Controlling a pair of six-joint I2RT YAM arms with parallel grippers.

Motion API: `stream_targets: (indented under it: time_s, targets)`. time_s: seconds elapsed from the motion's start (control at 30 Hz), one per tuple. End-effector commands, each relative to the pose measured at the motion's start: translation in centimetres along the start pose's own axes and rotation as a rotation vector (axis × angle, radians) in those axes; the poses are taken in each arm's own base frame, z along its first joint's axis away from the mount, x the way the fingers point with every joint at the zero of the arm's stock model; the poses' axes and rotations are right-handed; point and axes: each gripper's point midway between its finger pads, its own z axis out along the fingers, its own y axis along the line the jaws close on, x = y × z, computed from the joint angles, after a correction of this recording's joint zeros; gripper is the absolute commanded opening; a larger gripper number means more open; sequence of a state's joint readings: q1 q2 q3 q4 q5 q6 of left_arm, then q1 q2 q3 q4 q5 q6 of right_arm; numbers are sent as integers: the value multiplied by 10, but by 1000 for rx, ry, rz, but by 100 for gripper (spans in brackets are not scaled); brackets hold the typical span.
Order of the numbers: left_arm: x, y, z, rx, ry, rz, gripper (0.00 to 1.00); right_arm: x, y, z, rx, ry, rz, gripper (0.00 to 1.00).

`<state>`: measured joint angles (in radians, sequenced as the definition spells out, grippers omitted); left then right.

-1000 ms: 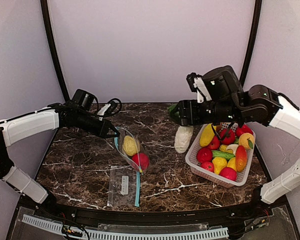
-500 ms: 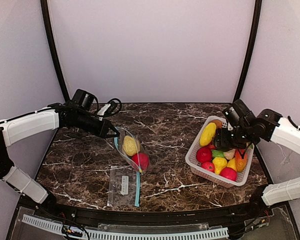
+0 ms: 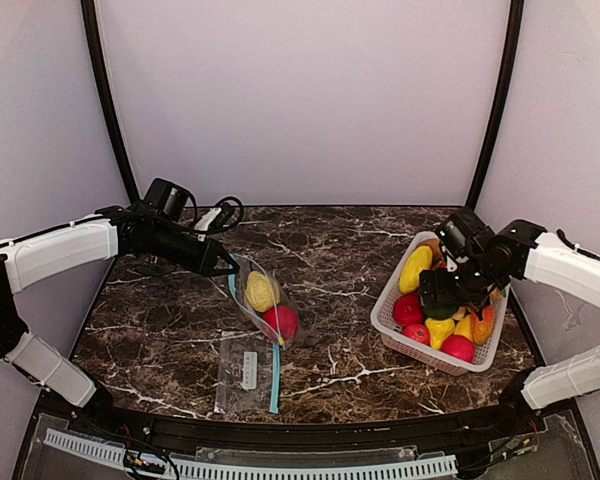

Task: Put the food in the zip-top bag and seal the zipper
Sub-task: Place the fake fruit in the bin, then pick up the fake fruit from the bin.

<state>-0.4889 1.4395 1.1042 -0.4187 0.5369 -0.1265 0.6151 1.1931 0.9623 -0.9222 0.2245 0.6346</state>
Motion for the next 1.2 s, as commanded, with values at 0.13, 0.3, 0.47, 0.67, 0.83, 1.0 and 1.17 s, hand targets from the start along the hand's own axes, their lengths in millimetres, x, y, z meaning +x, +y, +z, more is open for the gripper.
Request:
stream_targets:
  time_s: [0.13, 0.3, 0.47, 0.67, 0.83, 1.0, 1.17]
  targets:
    - [8, 4, 3, -6, 31, -9, 1, -5, 19, -21, -18, -12, -99, 94]
    - [9, 4, 3, -5, 32, -9, 1, 0, 1, -3, 89, 11, -112, 95]
    - [9, 4, 3, -4, 33, -11, 1, -7, -3, -1, 102, -9, -128, 94]
    - [8, 4, 2, -5, 31, -9, 1, -9, 5, 9, 51, -8, -125, 82]
    - [8, 4, 2, -5, 29, -8, 1, -3, 14, 17, 10, 27, -110, 81]
    - [7, 3, 1, -4, 25, -6, 1, 4, 10, 24, 23, 44, -92, 81]
    - [7, 2, 0, -3, 24, -4, 1, 3, 15, 25, -2, 32, -88, 74]
